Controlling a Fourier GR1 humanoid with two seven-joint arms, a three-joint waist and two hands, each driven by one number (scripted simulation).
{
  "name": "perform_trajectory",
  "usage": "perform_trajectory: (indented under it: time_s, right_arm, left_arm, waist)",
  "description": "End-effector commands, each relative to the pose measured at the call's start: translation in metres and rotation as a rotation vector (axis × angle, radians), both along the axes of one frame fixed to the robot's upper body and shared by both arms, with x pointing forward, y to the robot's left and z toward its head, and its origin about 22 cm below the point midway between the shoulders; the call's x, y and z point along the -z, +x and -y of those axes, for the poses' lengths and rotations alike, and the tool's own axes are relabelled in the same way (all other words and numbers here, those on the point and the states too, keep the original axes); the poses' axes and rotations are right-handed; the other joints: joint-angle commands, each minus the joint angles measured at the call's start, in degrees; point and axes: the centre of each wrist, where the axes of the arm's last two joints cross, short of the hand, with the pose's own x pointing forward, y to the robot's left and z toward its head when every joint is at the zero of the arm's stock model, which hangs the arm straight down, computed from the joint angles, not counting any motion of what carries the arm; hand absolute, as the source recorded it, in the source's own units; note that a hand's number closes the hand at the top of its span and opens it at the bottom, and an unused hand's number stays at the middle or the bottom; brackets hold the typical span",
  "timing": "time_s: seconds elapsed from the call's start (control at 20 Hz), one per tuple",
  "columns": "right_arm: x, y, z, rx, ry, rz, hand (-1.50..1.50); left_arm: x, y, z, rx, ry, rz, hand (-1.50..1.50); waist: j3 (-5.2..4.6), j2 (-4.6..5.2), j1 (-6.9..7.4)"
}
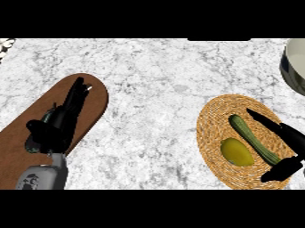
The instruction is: Pick the squash from the placemat and place it in the bowl
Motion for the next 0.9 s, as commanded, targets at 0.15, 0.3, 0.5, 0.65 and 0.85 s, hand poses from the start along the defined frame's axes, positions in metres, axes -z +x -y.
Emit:
perform_trajectory:
  time_s: [0.15,0.3,0.5,0.65,0.85]
  right_arm:
    - [0.005,-0.007,-0.007,-0.192,-0.038,0.034,1.50]
    - [0.009,-0.006,-0.012,-0.236,-0.098,0.090,1.50]
    - [0.015,-0.004,-0.005,-0.255,-0.062,0.080,1.50]
    - [0.025,-0.006,-0.030,-0.244,-0.002,0.077,1.50]
    - [0.002,0.012,-0.029,0.011,0.051,0.092,1.50]
  left_arm:
    - [0.003,0.003,0.031,-0.001,-0.014,0.004,0.00]
    - [-0.002,0.014,0.012,-0.012,0.007,-0.005,0.00]
    - [0.005,-0.016,0.007,0.000,0.015,0.004,0.00]
    - [-0.001,0.004,-0.005,0.001,-0.012,-0.004,0.00]
    - [-0.002,0.004,0.007,-0.004,0.012,-0.005,0.00]
  waist:
    - [0.02,-0.04,-0.27]
    - [0.01,0.01,-0.23]
    - [0.01,-0.03,0.12]
    - [-0.01,0.01,-0.15]
    - [-0.04,-0.03,-0.36]
